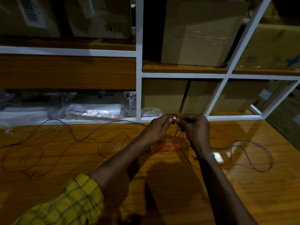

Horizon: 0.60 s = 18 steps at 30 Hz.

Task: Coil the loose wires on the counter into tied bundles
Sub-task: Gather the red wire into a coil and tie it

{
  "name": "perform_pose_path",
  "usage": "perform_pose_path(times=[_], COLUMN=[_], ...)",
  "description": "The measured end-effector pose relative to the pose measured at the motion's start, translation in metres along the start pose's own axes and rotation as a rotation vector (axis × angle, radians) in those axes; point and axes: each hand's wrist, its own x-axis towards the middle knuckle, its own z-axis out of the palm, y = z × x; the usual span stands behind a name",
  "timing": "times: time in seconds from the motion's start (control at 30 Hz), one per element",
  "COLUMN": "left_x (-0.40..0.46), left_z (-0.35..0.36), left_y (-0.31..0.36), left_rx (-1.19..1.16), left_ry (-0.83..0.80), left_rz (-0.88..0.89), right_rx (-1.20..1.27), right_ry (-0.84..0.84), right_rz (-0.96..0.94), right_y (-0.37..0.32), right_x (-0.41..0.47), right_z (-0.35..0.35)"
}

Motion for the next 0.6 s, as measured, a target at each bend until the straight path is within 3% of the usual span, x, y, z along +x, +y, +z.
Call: perform_pose_path(times=[0.27,0.6], left_x=[-0.003,-0.004], left_z=[-0.002,-0.002], left_y=[-0.004,-0.004], left_rx=[-0.016,-0.317], left_ry=[-0.017,0.085], left_rz=[-0.002,-0.164], right_rx=[-0.001,0.03], right_ry=[-0.012,-0.05], right_rz=[0.021,0.032], right_y=[0.0,-0.01], right_x=[-0.001,-0.007], right_z=[0.002,0.007])
